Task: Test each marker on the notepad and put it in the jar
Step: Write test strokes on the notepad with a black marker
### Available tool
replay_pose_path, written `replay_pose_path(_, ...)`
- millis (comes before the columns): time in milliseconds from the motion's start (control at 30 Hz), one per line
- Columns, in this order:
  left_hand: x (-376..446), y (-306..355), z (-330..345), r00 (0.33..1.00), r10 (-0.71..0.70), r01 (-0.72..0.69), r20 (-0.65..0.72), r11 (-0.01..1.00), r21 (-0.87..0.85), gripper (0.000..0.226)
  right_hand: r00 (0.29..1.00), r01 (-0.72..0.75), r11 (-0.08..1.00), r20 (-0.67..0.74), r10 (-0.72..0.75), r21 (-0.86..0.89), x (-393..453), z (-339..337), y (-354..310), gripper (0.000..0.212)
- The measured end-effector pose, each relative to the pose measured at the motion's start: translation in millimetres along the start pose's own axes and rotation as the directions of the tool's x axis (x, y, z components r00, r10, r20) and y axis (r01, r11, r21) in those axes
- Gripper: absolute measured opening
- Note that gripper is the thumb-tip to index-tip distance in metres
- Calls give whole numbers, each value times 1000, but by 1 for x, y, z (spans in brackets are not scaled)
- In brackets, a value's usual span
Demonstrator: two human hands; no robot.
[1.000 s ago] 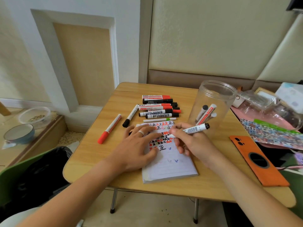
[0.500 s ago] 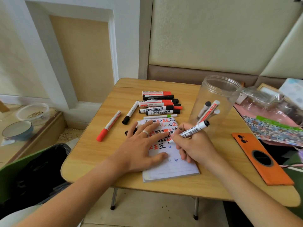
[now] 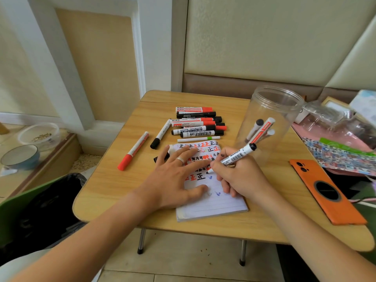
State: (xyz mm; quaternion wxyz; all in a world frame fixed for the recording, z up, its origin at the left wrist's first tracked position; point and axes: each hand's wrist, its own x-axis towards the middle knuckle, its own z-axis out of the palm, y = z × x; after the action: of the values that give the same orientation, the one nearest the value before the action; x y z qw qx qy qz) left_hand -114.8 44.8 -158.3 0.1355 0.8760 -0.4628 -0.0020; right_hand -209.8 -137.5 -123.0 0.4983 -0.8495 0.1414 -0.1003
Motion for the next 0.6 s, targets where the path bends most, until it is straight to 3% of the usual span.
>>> replay_pose_path(267,0,0,-1,1000,1,-2,22,1000,14,73,998,-53,999,-45,53,-11,0,0,-1,14)
replay_pose_path(600,1,-1,-2,999,1,-2,38,1000,27,74,1000,-12,1000,-17,12,-21,-4,-2,-3,12)
